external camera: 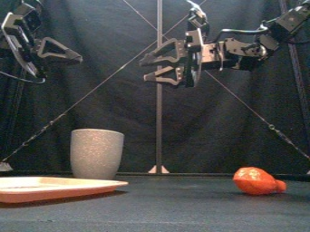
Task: Pick the fries then place it in the grey bowl
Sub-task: Drop fries in the grey bowl and return to neutral
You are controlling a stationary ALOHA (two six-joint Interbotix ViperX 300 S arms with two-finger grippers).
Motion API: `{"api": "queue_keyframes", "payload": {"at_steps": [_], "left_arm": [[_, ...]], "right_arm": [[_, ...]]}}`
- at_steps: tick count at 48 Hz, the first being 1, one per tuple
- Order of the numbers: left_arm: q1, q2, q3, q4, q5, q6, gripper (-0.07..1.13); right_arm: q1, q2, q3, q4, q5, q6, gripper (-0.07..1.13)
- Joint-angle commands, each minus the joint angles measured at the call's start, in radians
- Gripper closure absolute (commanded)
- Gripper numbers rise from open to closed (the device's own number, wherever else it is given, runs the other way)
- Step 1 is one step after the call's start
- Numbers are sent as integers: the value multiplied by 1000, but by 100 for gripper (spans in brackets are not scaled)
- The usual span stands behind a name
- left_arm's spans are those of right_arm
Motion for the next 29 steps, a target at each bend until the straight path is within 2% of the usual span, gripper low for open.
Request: {"api": "queue_keyframes", "payload": {"at_steps": [1,29], "left_arm": [[9,0,-15,-2,-9,2,107],[12,0,-8,-11,-3,2,107]], "right_arm": [[3,-67,34,-2,-21,5,11],[3,-74,77,21,-25,9,11]]}}
